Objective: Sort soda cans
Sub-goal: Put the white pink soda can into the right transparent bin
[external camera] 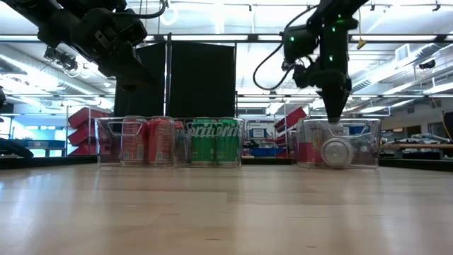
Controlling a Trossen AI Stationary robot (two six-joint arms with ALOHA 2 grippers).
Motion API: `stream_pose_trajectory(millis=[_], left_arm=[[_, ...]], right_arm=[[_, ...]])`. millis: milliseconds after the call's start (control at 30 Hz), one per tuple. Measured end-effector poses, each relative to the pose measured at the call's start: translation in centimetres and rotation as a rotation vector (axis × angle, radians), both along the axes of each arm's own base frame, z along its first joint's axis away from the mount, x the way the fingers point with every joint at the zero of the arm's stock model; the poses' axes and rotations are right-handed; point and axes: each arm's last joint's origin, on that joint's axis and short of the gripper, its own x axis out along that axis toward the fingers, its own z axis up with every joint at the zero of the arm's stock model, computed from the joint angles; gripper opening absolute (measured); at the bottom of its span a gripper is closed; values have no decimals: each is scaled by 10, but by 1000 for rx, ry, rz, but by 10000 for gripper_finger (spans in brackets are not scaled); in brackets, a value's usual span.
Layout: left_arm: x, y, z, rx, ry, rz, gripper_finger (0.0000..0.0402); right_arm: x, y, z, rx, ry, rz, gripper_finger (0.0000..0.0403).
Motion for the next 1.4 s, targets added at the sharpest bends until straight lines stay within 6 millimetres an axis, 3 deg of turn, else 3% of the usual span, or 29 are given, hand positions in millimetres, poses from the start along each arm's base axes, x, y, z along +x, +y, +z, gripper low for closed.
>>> stream_pose_trajectory(millis=[100,167,267,767,1000,1233,1400], left_arm=[[0,0,0,0,0,0,0],[0,0,0,1,-1,0,0],[0,0,0,1,-1,0,0],[0,0,0,2,-5,-1,0],[0,0,0,-1,1,0,0],[0,0,0,-3,1,1,0],[0,0,0,-3,0,1,0]], right_arm=[[2,6,-20,-3,-21,54,36],[2,5,-30,-15,-33,54,13],[0,5,-39,-4,-49,48,20],[2,12,-38,221,-135,102,1],[2,34,-40,270,-65,168,0],[-6,49,-58,292,9,191,0],[-12,51,-64,193,103,142,0]])
